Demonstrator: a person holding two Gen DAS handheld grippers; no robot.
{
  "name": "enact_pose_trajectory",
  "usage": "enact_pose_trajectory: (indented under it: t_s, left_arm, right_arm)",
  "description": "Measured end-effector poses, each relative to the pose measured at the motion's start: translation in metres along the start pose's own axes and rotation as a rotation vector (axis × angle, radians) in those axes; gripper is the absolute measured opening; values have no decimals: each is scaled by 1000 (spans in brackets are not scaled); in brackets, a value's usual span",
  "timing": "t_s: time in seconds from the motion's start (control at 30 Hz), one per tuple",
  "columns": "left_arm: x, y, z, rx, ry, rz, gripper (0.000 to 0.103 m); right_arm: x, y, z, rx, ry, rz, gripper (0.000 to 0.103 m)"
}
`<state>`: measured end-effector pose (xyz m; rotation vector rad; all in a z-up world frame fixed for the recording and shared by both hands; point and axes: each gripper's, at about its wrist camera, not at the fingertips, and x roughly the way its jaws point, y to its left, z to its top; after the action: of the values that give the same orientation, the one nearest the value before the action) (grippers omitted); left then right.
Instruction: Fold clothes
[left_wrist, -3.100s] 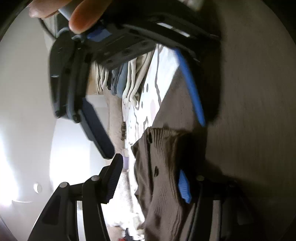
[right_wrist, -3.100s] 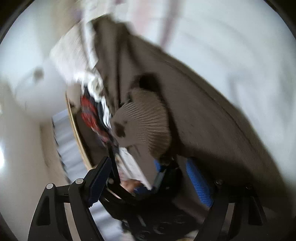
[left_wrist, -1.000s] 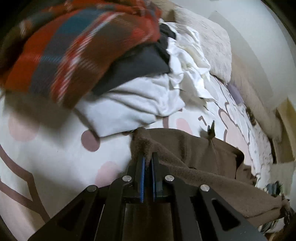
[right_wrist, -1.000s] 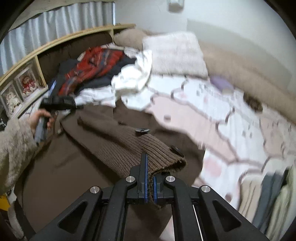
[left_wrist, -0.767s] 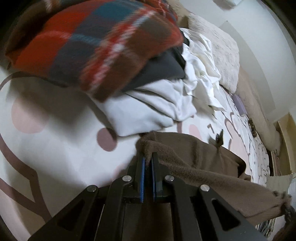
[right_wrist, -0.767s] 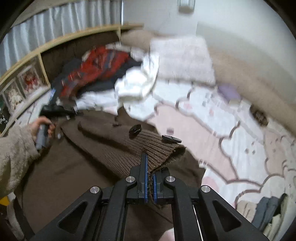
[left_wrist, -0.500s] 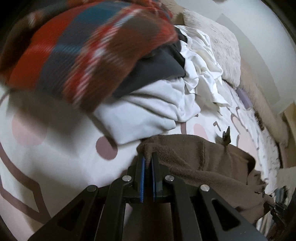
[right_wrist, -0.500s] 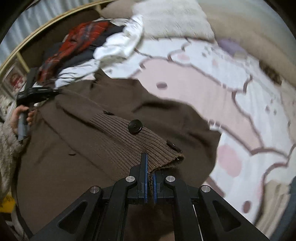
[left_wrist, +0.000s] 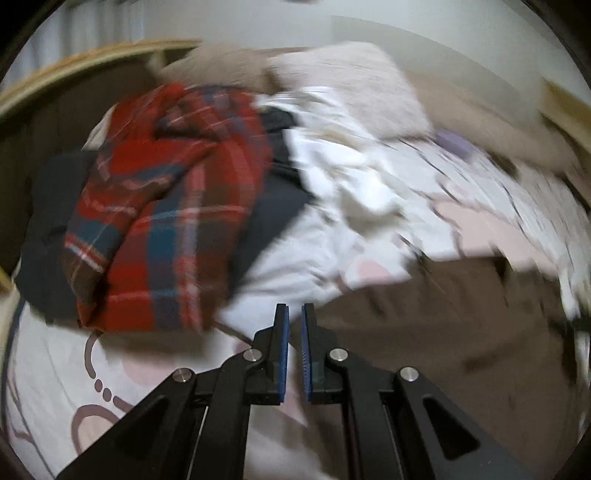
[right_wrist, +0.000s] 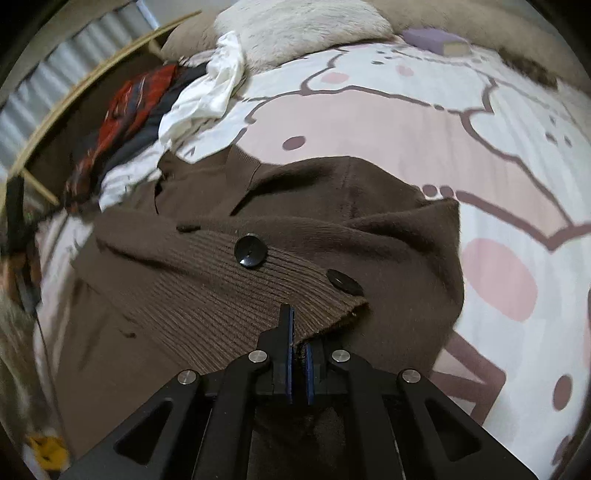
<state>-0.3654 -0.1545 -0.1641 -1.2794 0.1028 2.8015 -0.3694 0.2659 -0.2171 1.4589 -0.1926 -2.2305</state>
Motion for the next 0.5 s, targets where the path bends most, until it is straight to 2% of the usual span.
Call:
enact_pose_trajectory:
  t_s: [0.07,0.13,0.17,0.2,0.23,0.3,0.37,0.5]
  left_arm:
    - [-8,-24,-18,114,7,-11,7]
    - [-9,-48,-41,229,42,-17,7]
    - [-5,-56,-51,277,57,4,7]
    - [1,-63,-63,330,77,40,7]
    - [6,-62,-70,338,97,51,7]
    - [15,-62,-82,350,132,70,7]
    - [12,-57,-82,334,121,61,7]
    - [-1,-48,-67,270,99,46,7]
  right_arm:
    - [-8,-1,1,31,-33,8,6]
    - [-18,1,3,21,-72,-34,15]
    - [-24,1,4,22,-90,-92,45]
    - [-29,0,4,25,-109,-147,88]
    - [-36,-2,3,36,-133,-176,97]
    - [-49,-6,0,49,-167,-186,96]
    - [-61,-7,-3,61,-184,-207,94]
    - [-72,8,-11,38,-199,-149,58]
